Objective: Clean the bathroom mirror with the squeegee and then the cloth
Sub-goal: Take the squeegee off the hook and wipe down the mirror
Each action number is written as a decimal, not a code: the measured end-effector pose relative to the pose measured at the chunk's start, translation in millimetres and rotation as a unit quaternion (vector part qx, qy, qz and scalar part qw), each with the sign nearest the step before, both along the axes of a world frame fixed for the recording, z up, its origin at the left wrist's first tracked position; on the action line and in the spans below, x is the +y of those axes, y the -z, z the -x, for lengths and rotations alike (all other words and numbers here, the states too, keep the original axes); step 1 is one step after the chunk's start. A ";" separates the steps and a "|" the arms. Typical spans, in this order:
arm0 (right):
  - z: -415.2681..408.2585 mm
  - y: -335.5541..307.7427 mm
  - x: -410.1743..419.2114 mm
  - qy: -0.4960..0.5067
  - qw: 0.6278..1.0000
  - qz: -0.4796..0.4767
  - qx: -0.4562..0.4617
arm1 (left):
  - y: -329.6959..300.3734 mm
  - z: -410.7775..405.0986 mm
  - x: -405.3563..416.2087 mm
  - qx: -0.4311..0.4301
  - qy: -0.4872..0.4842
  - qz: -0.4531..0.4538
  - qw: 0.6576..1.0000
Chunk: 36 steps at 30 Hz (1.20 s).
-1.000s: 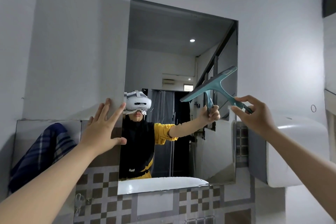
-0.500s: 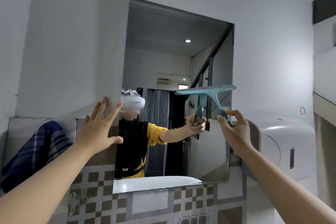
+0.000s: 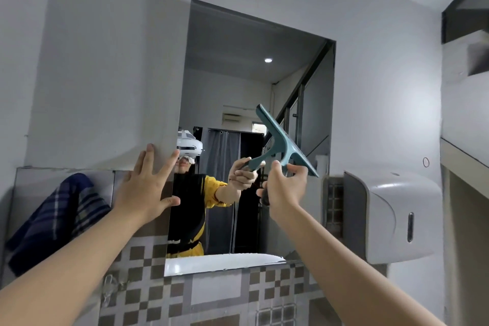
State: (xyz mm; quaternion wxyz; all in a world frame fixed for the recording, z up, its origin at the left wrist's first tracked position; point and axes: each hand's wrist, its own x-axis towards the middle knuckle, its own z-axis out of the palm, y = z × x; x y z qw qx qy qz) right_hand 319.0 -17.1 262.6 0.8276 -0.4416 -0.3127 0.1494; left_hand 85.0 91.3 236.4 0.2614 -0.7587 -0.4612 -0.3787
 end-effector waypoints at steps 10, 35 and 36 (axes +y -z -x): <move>73.6 -2.9 6.7 -0.039 0.998 -0.017 0.052 | 35.8 11.0 0.0 0.019 0.025 -0.036 0.999; 49.6 55.2 8.7 0.074 0.929 -0.008 -0.363 | 62.4 6.5 6.7 -0.022 0.062 -0.003 0.998; 42.1 53.0 7.2 0.082 0.921 0.000 -0.380 | 64.5 7.4 6.1 -0.019 0.063 0.001 0.998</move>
